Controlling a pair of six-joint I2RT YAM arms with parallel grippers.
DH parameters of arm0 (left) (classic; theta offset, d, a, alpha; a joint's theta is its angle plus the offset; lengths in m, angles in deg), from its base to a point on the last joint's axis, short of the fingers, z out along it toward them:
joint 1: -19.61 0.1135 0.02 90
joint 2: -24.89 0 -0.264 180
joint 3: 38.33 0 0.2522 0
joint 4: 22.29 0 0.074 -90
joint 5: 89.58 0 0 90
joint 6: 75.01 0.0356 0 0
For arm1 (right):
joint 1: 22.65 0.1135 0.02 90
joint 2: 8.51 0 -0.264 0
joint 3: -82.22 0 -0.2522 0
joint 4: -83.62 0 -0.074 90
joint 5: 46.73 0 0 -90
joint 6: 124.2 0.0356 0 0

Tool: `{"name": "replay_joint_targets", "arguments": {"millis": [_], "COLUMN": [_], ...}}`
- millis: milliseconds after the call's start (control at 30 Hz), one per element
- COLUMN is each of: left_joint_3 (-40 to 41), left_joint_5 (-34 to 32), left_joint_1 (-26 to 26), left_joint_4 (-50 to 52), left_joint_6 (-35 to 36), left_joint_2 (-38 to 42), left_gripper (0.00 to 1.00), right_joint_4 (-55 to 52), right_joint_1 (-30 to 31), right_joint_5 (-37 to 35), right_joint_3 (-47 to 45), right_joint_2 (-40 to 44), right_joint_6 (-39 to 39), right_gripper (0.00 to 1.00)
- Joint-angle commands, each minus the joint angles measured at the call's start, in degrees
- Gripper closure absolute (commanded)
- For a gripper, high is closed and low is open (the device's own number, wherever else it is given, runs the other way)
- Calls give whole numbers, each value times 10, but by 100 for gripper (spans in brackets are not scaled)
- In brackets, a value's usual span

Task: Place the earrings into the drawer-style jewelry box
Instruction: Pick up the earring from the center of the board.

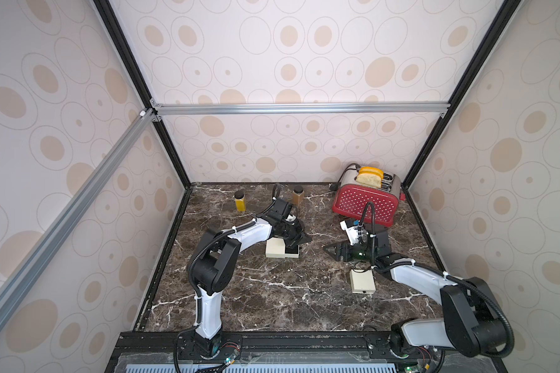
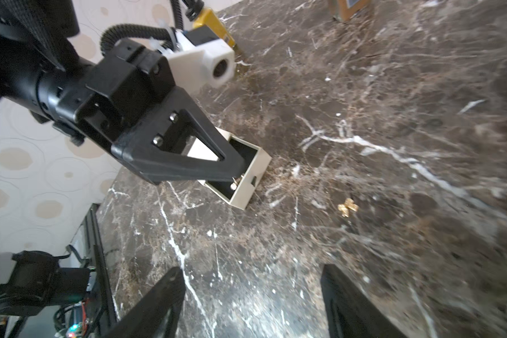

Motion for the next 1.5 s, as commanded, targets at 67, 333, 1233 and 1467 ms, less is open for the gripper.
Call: {"name": "replay_joint_targets", "arguments": {"millis": [67,333,1233,1467], "left_joint_3": [40,76,115,120], "left_joint_5": [89,120,129,126], "left_joint_1": [23,40,48,50], "left_joint_4": [-181,-255,-354,-356], "left_joint_6": [-168,-218,-268,-269], "left_joint_2": [18,35,55,57], "left_gripper": [100,100,100,100], "right_joint_4": [139,231,311,302], "right_joint_1": [18,23,43,47], "right_joint_5": [48,69,96,92], "right_joint_3": [34,51,87,82], "right_joint_2": [-49,-107,-161,-154], "right_joint_6": [65,108,158,155], "right_gripper": [26,34,67,69]}}
